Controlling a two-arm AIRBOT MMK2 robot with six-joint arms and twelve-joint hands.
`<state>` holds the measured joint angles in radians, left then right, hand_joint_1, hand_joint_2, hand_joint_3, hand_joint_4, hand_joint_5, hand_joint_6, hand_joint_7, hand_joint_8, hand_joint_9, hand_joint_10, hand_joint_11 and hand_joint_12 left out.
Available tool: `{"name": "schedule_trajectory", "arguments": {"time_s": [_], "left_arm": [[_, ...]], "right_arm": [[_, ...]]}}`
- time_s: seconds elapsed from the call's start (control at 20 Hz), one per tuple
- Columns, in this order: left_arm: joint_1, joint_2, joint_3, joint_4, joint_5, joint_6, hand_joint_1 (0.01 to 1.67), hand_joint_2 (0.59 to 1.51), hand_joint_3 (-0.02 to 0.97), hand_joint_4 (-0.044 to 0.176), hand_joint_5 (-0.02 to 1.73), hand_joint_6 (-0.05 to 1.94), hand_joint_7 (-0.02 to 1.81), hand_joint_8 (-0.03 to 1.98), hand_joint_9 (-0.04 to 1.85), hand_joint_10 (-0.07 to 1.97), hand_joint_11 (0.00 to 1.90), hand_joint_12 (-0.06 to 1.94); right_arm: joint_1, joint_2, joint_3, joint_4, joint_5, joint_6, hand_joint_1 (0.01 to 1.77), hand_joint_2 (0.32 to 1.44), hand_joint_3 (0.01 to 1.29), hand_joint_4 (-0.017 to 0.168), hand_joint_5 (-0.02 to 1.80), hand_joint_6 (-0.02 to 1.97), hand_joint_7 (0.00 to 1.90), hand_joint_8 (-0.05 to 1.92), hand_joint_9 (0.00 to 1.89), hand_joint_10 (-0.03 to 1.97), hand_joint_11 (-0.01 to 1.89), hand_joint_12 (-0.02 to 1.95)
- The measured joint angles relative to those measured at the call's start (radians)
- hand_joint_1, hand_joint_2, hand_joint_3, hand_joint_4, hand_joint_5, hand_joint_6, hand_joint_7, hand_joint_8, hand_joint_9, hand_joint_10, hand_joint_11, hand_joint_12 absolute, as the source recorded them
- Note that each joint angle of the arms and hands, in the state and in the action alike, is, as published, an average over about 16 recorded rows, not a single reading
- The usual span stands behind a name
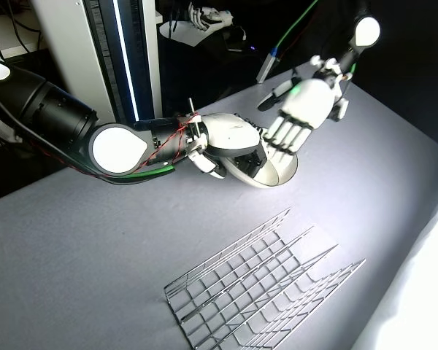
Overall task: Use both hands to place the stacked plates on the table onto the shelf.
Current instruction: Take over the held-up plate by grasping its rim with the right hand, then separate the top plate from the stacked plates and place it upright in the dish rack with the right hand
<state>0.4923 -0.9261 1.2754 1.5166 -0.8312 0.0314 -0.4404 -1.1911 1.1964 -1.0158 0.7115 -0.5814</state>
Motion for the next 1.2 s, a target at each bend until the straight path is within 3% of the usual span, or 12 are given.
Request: {"name": "schedule_trajectory", "arguments": {"time_s": [0.4, 0.65, 0.9, 1.2], "left_arm": [[-0.074, 0.136, -0.028, -0.035, 0.006, -0.042, 0.01, 1.075, 0.021, -0.002, 0.09, 0.00, 0.10, 0.02, 0.10, 0.01, 0.04, 0.14], [-0.090, 0.210, -0.035, -0.055, 0.032, -0.041, 0.01, 1.075, 0.021, -0.002, 0.10, 0.00, 0.10, 0.02, 0.10, 0.01, 0.05, 0.14], [-0.100, 0.255, -0.022, -0.073, 0.068, -0.026, 0.01, 1.074, 0.021, -0.002, 0.10, 0.00, 0.11, 0.02, 0.11, 0.01, 0.05, 0.14], [-0.109, 0.274, -0.003, -0.053, 0.099, 0.016, 0.01, 1.073, 0.020, -0.002, 0.10, 0.00, 0.11, 0.02, 0.11, 0.01, 0.04, 0.15]], "right_arm": [[0.064, 0.005, -0.010, 0.018, -0.005, 0.013, 1.32, 0.95, 0.01, -0.002, 0.92, 0.77, 1.08, 0.60, 0.95, 1.07, 0.78, 1.21], [0.107, 0.008, -0.024, 0.063, -0.020, 0.026, 1.32, 0.96, 0.01, -0.002, 0.95, 0.89, 1.10, 0.68, 0.95, 1.08, 0.76, 1.23], [0.141, 0.010, -0.040, 0.164, -0.049, 0.043, 1.33, 0.96, 0.01, -0.002, 0.96, 0.96, 1.11, 0.73, 0.94, 1.08, 0.76, 1.23], [0.182, 0.011, -0.052, 0.347, -0.114, 0.078, 1.33, 0.96, 0.01, -0.002, 0.96, 0.99, 1.11, 0.76, 0.94, 1.07, 0.78, 1.24]]}}
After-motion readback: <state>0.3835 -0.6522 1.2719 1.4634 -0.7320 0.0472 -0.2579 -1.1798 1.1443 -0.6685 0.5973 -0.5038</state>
